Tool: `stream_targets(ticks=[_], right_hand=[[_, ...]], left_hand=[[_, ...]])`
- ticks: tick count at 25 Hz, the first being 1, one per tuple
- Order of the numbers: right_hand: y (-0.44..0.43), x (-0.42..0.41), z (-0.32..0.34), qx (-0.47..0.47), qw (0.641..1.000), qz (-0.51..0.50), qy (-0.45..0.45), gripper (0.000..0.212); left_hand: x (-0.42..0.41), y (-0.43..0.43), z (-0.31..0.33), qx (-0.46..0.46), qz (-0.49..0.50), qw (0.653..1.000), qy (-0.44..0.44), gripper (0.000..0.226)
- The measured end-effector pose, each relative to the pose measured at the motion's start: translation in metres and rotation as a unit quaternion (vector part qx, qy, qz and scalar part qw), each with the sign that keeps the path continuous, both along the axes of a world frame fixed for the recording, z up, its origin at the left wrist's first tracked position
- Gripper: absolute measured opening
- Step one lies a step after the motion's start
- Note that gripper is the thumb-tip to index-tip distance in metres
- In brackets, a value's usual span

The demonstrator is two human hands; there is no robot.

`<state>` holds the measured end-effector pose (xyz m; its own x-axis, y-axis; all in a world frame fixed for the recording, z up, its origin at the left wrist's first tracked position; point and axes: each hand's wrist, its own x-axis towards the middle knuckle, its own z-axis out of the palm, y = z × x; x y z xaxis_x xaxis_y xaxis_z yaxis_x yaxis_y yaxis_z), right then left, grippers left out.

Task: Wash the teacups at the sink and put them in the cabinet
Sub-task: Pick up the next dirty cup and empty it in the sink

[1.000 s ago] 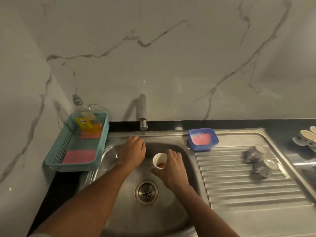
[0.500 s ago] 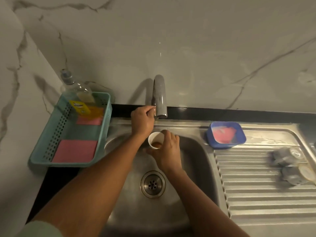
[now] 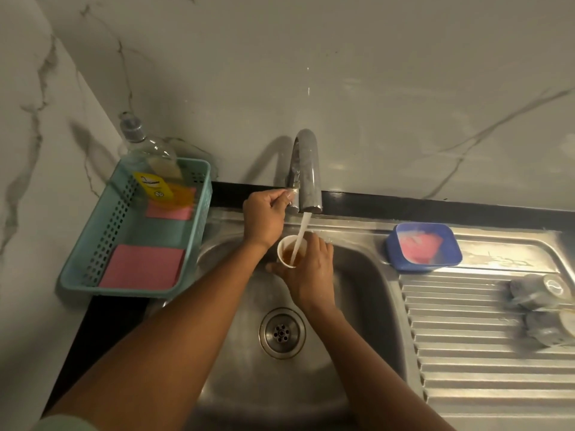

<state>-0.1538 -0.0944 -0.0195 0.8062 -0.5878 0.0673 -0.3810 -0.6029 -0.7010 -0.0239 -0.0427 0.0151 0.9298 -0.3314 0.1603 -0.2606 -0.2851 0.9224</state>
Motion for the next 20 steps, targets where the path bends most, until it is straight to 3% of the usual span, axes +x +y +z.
stream_targets(ticks=[5,9,14,18,20], right_hand=[[-0.004,-0.001,-0.01,0.012,1.0,0.021,-0.006,0.078],[-0.008,-0.014,-0.025,0.004,0.999,0.022,0.039,0.082],[-0.003,-0.042,-0.046,-0.047,0.991,0.02,0.122,0.087],[0.006,-0.051,-0.033,0.056,0.981,-0.008,0.184,0.073],[0.011,-0.05,-0.02,0.144,0.961,-0.036,0.232,0.08]], left_hand=[[-0.011,-0.011,0.006,0.088,-0.039,0.995,-0.007,0.025],[-0.016,0.003,-0.005,0.035,-0.071,0.997,0.019,0.027],[-0.058,0.041,-0.052,0.068,0.012,0.994,0.085,0.039],[-0.097,0.069,-0.078,0.105,0.019,0.987,0.124,0.034],[-0.112,0.077,-0.087,0.106,0.031,0.981,0.161,0.032]])
